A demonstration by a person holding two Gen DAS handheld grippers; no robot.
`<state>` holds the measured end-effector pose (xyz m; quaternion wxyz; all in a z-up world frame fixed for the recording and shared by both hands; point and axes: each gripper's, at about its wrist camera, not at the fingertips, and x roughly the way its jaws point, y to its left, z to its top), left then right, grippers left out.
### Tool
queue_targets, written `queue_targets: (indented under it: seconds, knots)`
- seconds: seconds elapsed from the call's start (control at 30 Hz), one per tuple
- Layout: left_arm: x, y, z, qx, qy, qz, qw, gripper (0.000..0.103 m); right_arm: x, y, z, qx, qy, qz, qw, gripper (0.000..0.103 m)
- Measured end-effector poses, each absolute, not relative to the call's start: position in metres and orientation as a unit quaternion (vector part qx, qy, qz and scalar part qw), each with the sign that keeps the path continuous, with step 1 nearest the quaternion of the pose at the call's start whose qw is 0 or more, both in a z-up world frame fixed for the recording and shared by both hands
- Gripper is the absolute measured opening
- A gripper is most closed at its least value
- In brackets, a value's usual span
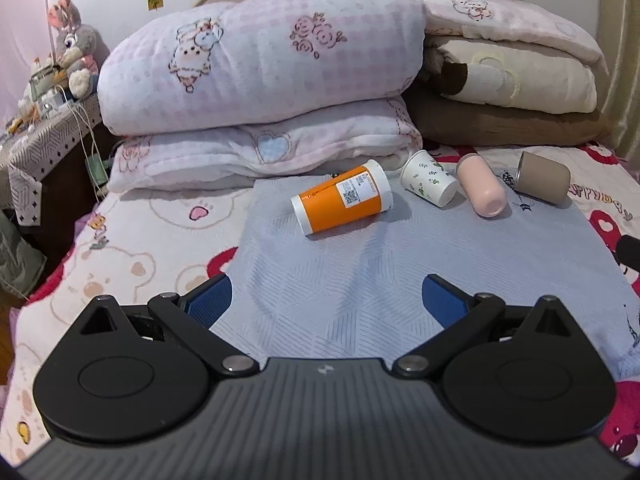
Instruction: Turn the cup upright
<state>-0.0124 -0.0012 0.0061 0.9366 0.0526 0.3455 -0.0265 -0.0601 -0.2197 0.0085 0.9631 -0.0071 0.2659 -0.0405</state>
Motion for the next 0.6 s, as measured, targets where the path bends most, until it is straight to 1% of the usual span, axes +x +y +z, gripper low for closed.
queue_targets:
  seconds: [0.13, 0.3, 0.47, 0.57, 0.6]
  knots:
    - [-0.008, -0.007, 0.015, 0.056, 0.362, -0.033, 0.930, 0.103, -0.056, -0.233, 0.016, 0.024, 0.291, 0.008, 0.956, 0.103]
    - [0.022, -0.020, 0.015, 0.033, 0.396, -0.070, 0.915, 0.103, -0.034, -0.248, 0.020, 0.045, 0.331, 0.076, 0.939, 0.103]
    - [0.050, -0.054, 0.015, 0.069, 0.396, -0.077, 0.912, 0.103, -0.004, -0.254, 0.014, 0.047, 0.353, 0.145, 0.923, 0.103]
    - [0.069, -0.075, 0.016, 0.080, 0.387, -0.079, 0.915, 0.103, 0.014, -0.259, 0.002, 0.050, 0.351, 0.169, 0.920, 0.100]
    - [0.076, -0.082, 0.015, 0.080, 0.383, -0.082, 0.917, 0.103, 0.019, -0.261, -0.005, 0.043, 0.350, 0.171, 0.920, 0.097]
